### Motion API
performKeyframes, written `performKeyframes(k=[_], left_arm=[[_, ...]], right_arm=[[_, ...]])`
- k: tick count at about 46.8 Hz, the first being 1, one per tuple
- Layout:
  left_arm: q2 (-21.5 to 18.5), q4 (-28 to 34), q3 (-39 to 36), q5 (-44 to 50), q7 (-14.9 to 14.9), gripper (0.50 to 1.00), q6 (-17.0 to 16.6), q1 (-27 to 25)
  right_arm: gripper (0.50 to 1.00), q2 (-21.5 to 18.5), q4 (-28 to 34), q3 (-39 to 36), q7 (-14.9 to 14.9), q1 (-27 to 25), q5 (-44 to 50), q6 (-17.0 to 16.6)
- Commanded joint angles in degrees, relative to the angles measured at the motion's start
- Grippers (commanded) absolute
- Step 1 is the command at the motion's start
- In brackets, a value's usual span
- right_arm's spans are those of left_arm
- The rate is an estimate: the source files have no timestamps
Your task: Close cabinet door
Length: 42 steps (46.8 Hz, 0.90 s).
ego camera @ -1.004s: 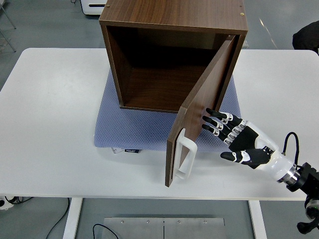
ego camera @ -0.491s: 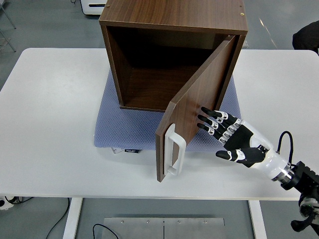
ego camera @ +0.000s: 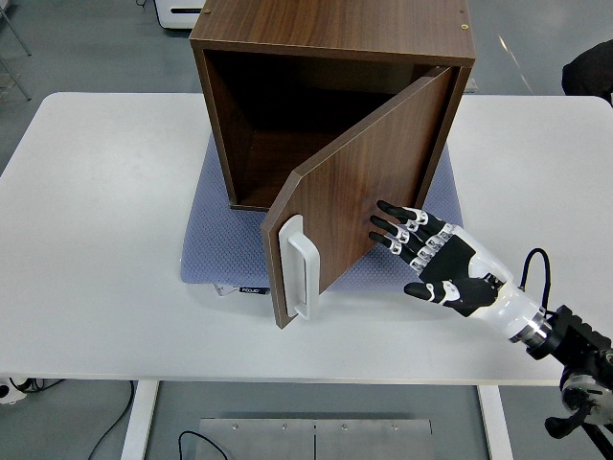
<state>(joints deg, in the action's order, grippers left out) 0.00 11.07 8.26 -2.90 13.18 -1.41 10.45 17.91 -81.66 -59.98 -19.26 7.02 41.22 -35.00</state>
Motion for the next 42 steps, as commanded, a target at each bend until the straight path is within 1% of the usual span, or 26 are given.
performKeyframes(k=[1,29,42], left_arm=[[0.0,0.0,0.0,0.0,0.0,1.000,0.0,0.0],[0.0,0.0,0.0,0.0,0.0,1.000,0.0,0.0],[0.0,0.0,0.0,0.0,0.0,1.000,0.0,0.0]], right_arm=[[1.000,-0.2,0.1,0.4,0.0,0.5,0.0,0.0],[1.000,-3.9,2.5,0.7,-0.1,2.8,-0.2,0.0],[1.000,-4.8,3.1,0.8,-0.1,3.8,-0.2,0.0]])
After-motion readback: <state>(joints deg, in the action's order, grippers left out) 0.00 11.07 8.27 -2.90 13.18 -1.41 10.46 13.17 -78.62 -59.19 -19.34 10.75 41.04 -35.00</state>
